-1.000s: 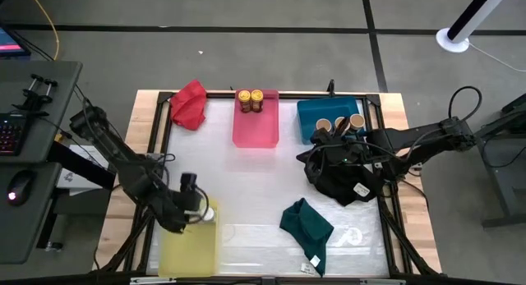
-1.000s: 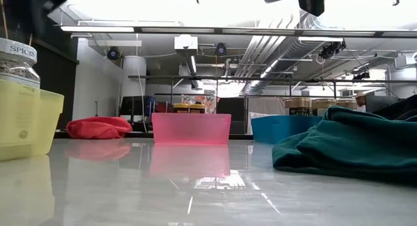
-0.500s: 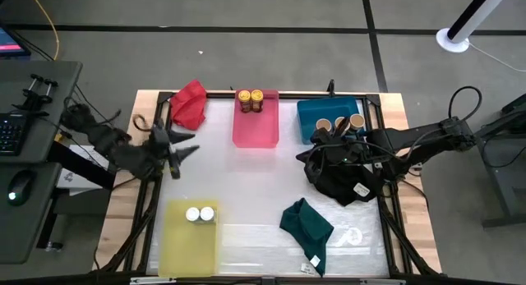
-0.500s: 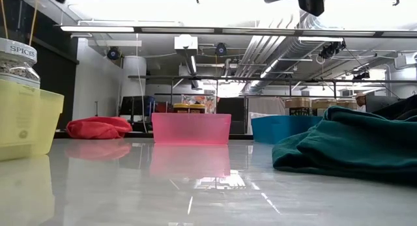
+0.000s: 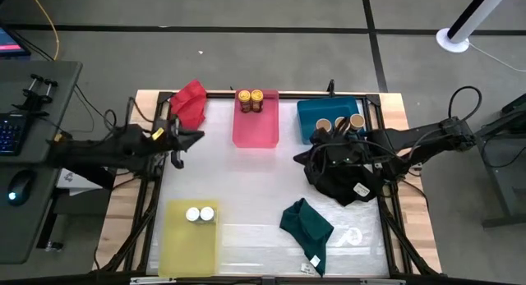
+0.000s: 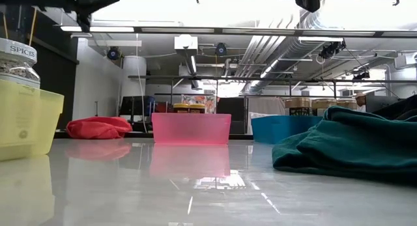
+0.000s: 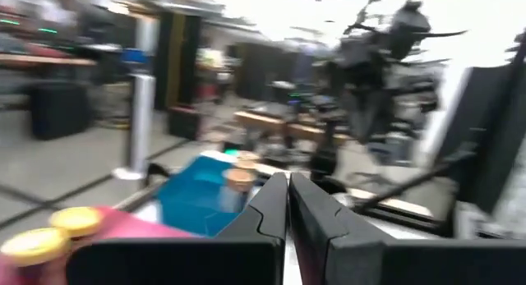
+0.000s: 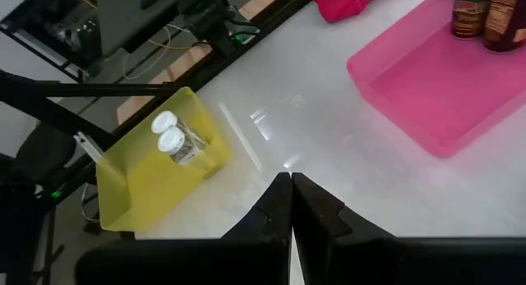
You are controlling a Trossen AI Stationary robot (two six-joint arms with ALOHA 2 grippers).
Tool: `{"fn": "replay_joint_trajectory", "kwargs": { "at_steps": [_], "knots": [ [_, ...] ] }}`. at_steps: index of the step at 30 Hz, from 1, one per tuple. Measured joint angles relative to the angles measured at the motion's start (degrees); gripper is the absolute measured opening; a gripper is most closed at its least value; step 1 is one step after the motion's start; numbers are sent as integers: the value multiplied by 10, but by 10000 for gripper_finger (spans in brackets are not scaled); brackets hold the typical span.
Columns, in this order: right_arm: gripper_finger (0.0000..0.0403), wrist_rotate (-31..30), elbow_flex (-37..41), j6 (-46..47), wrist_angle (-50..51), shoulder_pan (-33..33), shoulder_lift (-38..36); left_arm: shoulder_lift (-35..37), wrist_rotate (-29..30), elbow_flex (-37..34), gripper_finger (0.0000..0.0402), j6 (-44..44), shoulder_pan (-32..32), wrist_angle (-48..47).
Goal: Sort spices by type
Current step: Return to home position
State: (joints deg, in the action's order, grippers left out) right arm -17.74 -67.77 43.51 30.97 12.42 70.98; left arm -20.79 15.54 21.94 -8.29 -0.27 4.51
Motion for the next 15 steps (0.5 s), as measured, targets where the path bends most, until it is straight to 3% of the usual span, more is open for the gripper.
{"fn": "replay_joint_trajectory", "kwargs": {
  "at_steps": [3, 9, 15],
  "knots": [
    [0, 2, 0, 0, -5, 4, 0, -7, -93, -33, 1, -23, 50, 44],
    [0, 0, 0, 1, -4, 18, 0, 7, -180, -70, 0, -99, 87, 65],
    [0, -19, 0, 17, 4, 36, -2, 44, -149, -140, 0, -121, 67, 98]
  ]
}}
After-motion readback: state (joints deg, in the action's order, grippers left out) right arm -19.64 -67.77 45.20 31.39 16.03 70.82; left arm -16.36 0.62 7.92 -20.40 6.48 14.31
